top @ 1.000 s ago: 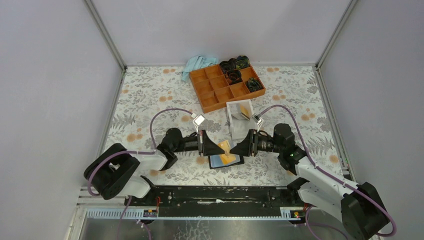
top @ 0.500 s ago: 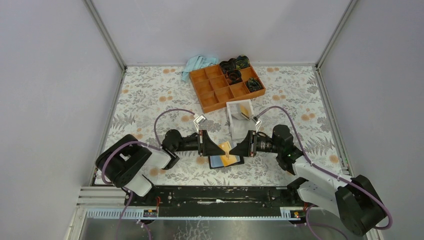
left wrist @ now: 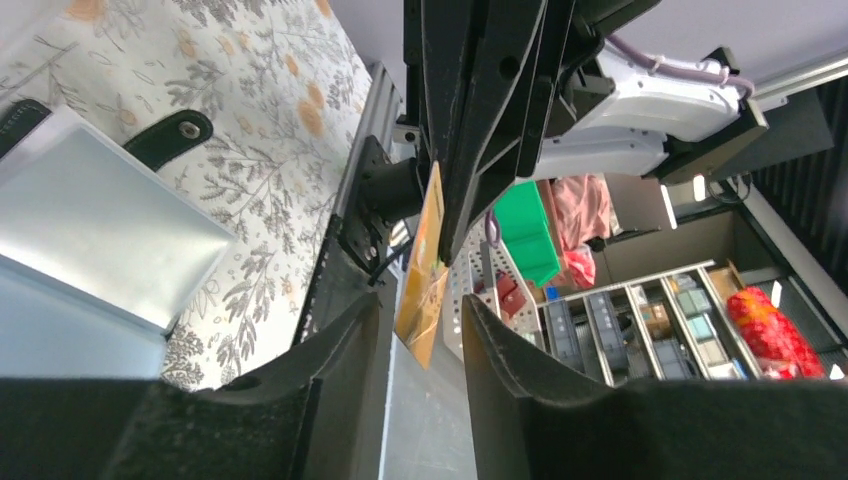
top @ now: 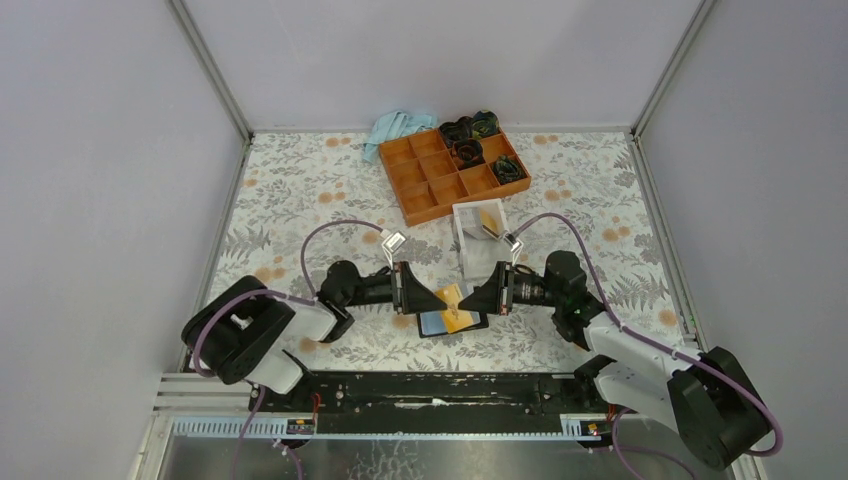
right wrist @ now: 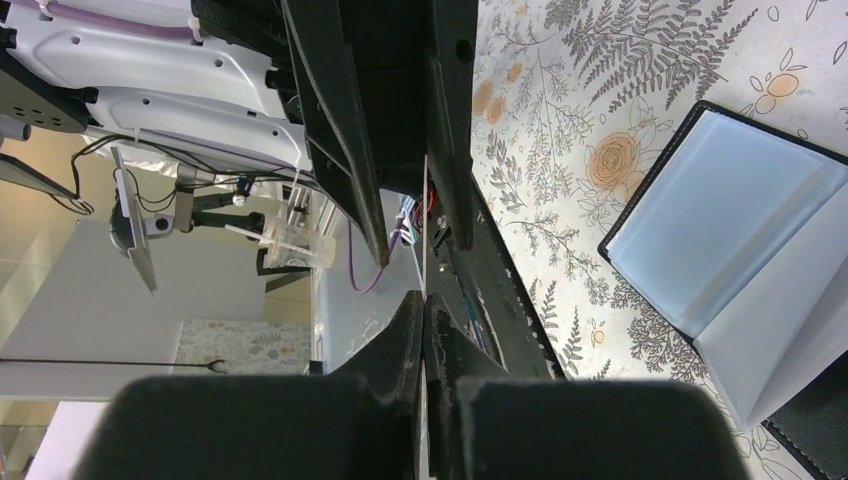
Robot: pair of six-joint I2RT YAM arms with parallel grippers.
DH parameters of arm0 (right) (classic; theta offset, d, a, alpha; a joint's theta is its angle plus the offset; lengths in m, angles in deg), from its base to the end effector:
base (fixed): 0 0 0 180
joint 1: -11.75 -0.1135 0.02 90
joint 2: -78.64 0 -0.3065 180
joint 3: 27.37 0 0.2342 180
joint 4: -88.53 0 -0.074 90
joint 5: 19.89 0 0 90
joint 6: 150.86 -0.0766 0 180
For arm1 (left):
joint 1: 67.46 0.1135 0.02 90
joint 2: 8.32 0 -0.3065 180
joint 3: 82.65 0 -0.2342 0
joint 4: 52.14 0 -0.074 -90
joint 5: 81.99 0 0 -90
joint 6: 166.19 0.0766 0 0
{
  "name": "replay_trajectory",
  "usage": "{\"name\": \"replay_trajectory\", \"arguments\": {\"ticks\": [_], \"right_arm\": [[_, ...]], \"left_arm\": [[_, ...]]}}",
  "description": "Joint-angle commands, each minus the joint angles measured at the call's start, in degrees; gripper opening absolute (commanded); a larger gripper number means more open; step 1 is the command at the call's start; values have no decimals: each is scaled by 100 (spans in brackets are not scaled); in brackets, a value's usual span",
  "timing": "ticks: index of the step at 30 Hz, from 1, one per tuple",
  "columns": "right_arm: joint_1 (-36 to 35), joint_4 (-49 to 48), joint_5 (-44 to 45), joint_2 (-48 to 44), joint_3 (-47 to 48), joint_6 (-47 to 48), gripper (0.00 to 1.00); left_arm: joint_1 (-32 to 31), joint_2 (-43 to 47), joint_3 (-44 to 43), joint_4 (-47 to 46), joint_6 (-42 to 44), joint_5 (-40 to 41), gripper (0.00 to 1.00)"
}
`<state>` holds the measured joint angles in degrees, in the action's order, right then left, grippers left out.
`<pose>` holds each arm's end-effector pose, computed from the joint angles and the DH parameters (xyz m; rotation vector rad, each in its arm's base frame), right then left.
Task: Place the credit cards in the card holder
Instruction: Pick up the credit card from the storage box, then insert the credit card into the card holder.
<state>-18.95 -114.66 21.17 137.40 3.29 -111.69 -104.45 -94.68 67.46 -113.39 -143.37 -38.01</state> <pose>0.1352 0.1474 0.2546 -0.4280 1.9143 1.7086 0.1718 -0.1985 0.2348 0.3215 1.8836 -1.9407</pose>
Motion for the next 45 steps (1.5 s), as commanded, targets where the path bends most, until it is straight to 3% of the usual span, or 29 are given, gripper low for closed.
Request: {"name": "replay_trajectory", "arguments": {"ticks": [1, 9, 15, 22, 45], "right_arm": [[28, -152, 73, -165, -48, 19, 0], [28, 679, 653, -415, -31, 478, 0], [29, 1304, 1058, -211, 148, 907, 0], [13, 1481, 1334, 226, 264, 1118, 0], [-243, 1361, 2137, 1365, 548, 1473, 0]], "left_arm": [[84, 483, 123, 706, 530, 482, 48], [183, 1546, 370, 2581, 1160, 1817, 52], [186, 1929, 541, 3271, 1310, 2482, 48], [179, 1638, 663, 2902, 1085, 2578, 27], [-269, 16, 474, 1436, 729, 2488, 20]]}}
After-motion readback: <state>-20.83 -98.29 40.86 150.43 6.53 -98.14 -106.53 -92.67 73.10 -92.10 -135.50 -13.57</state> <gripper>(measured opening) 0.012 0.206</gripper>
